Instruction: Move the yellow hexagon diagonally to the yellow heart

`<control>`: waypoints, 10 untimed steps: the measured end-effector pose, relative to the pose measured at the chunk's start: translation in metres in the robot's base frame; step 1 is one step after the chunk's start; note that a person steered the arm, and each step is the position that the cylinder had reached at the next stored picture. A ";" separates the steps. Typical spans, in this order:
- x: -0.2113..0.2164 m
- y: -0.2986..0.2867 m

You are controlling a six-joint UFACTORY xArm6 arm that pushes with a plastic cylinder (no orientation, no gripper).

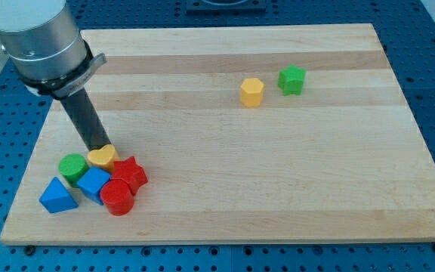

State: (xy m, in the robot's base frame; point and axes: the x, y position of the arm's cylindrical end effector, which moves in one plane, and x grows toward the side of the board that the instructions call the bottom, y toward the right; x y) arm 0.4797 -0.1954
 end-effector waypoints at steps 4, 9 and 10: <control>-0.152 0.146; -0.099 0.247; -0.099 0.218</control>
State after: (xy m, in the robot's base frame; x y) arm 0.3809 0.0227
